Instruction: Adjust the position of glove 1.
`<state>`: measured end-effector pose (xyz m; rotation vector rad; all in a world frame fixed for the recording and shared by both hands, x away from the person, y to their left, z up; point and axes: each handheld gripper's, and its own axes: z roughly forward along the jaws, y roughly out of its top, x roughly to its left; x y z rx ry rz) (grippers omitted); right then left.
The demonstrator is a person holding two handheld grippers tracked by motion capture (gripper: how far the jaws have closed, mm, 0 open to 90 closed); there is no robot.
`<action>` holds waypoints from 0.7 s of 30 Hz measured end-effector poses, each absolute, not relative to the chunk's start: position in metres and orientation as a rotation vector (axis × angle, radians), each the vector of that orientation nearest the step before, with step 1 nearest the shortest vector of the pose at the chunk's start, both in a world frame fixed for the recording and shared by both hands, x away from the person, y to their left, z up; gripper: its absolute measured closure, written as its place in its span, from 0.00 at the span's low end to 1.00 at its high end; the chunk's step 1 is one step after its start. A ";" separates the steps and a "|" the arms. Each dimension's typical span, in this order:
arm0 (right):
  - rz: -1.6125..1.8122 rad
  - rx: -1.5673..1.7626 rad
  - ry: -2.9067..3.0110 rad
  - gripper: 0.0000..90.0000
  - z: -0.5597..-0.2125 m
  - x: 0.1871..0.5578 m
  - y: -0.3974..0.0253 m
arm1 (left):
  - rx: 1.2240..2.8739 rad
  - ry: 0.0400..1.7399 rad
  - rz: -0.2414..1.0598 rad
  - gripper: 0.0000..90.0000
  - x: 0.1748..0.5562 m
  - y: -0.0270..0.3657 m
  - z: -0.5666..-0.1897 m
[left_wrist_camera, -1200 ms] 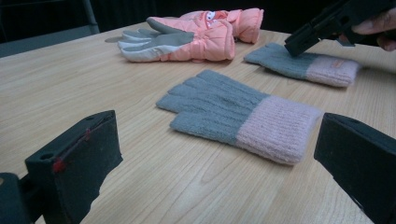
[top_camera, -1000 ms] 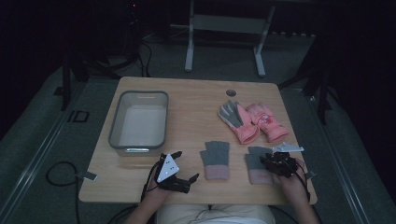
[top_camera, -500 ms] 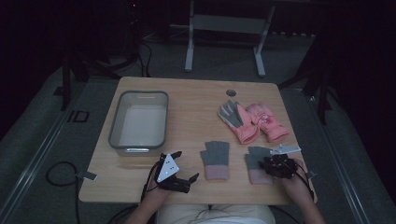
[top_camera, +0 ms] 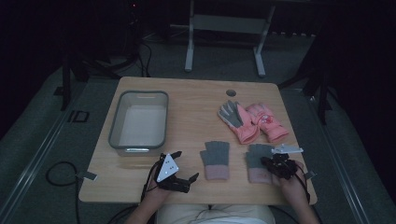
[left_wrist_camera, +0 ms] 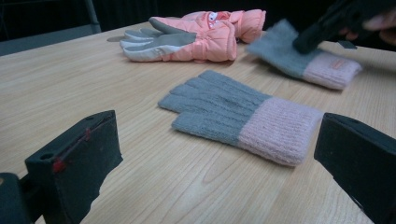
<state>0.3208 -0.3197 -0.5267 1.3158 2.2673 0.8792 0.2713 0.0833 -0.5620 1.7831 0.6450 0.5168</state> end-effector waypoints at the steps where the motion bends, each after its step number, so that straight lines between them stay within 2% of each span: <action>1: 0.906 1.317 2.257 0.96 -0.521 0.319 -0.319 | 1.784 0.645 0.517 0.00 0.271 0.083 -0.562; 11: 1.048 1.217 2.248 0.96 -0.469 0.320 -0.287 | 1.787 0.641 0.518 0.00 0.271 0.083 -0.562; 21: 1.120 1.114 2.309 0.96 -0.458 0.326 -0.232 | 1.786 0.637 0.519 0.00 0.271 0.083 -0.562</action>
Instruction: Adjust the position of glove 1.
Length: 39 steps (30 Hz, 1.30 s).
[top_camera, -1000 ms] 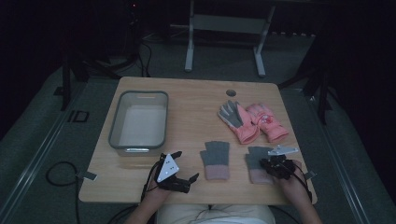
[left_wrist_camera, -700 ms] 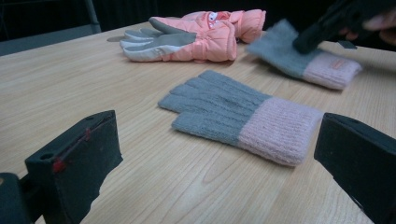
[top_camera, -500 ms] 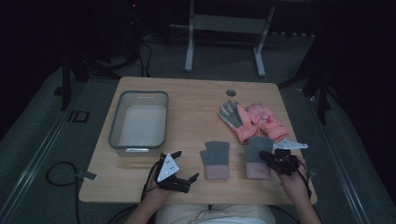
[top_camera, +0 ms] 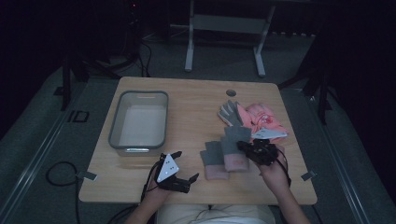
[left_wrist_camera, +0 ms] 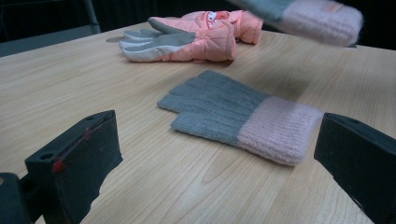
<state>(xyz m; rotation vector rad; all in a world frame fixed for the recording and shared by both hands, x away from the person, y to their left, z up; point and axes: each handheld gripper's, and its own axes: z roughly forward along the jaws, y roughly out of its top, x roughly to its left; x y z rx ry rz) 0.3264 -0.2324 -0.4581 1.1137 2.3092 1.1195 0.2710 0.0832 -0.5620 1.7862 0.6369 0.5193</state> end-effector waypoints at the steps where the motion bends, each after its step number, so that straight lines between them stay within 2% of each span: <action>1: 1.121 1.106 2.320 0.96 -0.459 0.327 -0.226 | 1.785 0.638 0.517 0.00 0.271 0.084 -0.562; 3: 1.124 1.094 2.360 0.96 -0.467 0.329 -0.209 | 1.785 0.637 0.516 0.00 0.271 0.084 -0.562; 9: 1.123 1.111 2.397 0.96 -0.482 0.332 -0.194 | 1.783 0.637 0.513 0.00 0.271 0.084 -0.562; 35: 1.046 1.185 2.456 0.95 -0.531 0.342 -0.180 | 1.775 0.633 0.523 0.00 0.270 0.084 -0.562; 39: 1.043 1.187 2.456 0.94 -0.535 0.342 -0.180 | 1.774 0.674 0.538 0.00 0.271 0.082 -0.562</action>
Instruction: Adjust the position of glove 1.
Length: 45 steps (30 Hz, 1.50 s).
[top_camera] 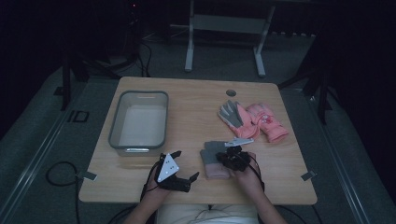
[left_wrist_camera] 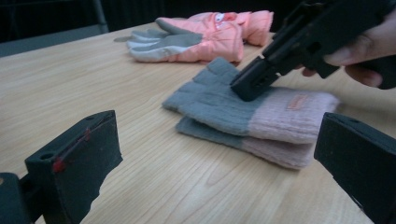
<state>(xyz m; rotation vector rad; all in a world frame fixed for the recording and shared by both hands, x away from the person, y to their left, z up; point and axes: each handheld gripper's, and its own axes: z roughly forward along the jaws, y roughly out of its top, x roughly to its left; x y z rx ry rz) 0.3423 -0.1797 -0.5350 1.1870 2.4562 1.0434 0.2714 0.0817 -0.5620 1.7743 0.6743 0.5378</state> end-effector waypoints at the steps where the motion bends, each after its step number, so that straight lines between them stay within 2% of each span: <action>1: 1.045 1.193 2.454 0.94 -0.536 0.342 -0.180 | 1.774 0.673 0.533 0.00 0.272 0.082 -0.562; 4: 1.049 1.194 2.449 0.93 -0.538 0.341 -0.180 | 1.794 0.658 0.531 0.00 0.273 0.080 -0.562; 8: 1.088 1.199 2.430 0.86 -0.530 0.340 -0.184 | 1.828 0.699 0.556 0.01 0.270 0.077 -0.560; 9: 1.118 1.190 2.412 0.83 -0.524 0.341 -0.187 | 1.830 0.712 0.540 0.05 0.269 0.076 -0.558; 11: 1.124 1.166 2.381 0.80 -0.515 0.343 -0.192 | 1.841 0.716 0.509 0.07 0.268 0.073 -0.553; 14: 1.120 1.147 2.343 0.75 -0.503 0.352 -0.202 | 1.892 0.662 0.493 0.13 0.266 0.063 -0.543; 19: 1.123 1.151 2.319 0.68 -0.495 0.369 -0.217 | 1.915 0.528 0.415 0.13 0.261 0.045 -0.536; 25: 1.127 1.175 2.364 0.66 -0.505 0.387 -0.212 | 2.044 0.410 0.385 0.16 0.266 0.017 -0.538; 28: 1.102 1.172 2.404 0.59 -0.515 0.395 -0.205 | 2.103 0.365 0.377 0.18 0.274 0.008 -0.542; 33: 1.030 1.185 2.470 0.54 -0.532 0.404 -0.201 | 2.211 0.320 0.353 0.23 0.287 -0.001 -0.552; 37: 0.990 1.207 2.500 0.46 -0.543 0.407 -0.202 | 2.259 0.263 0.407 0.28 0.289 -0.003 -0.553; 39: 0.998 1.239 2.515 0.43 -0.544 0.409 -0.205 | 2.274 0.242 0.447 0.33 0.288 -0.003 -0.554; 41: 1.001 1.247 2.515 0.46 -0.545 0.410 -0.205 | 2.295 0.240 0.477 0.36 0.288 -0.004 -0.556; 43: 1.011 1.231 2.543 0.59 -0.544 0.409 -0.204 | 2.319 0.223 0.517 0.39 0.287 -0.005 -0.558; 45: 1.021 1.237 2.566 0.70 -0.543 0.407 -0.202 | 2.326 0.197 0.588 0.47 0.284 -0.007 -0.559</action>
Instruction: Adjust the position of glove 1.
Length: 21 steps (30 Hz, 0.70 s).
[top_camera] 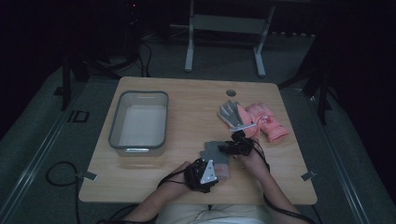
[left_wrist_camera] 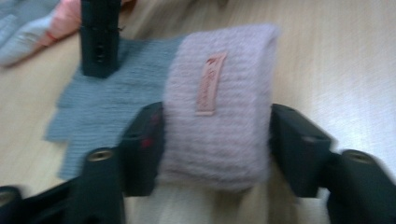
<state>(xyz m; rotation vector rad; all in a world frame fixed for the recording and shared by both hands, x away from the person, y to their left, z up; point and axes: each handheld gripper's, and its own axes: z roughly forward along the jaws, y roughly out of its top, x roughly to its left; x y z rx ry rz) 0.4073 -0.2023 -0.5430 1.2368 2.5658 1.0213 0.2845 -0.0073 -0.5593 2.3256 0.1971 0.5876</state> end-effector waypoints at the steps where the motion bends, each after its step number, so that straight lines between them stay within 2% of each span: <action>1: 1.020 1.229 2.575 0.77 -0.542 0.407 -0.202 | 2.328 0.199 0.590 0.49 0.284 -0.008 -0.559; 3: 1.000 1.209 2.579 0.81 -0.540 0.404 -0.199 | 2.323 0.206 0.583 0.58 0.285 -0.007 -0.556; 5: 0.977 1.181 2.576 0.84 -0.537 0.401 -0.195 | 2.319 0.241 0.552 0.72 0.288 -0.006 -0.550; 6: 0.979 1.176 2.575 0.84 -0.536 0.401 -0.194 | 2.324 0.250 0.537 0.74 0.289 -0.006 -0.548; 13: 1.077 1.148 2.580 0.85 -0.515 0.395 -0.191 | 2.353 0.290 0.481 0.77 0.296 0.003 -0.532; 21: 1.185 1.062 2.539 0.85 -0.482 0.392 -0.177 | 2.372 0.301 0.497 0.77 0.303 0.023 -0.505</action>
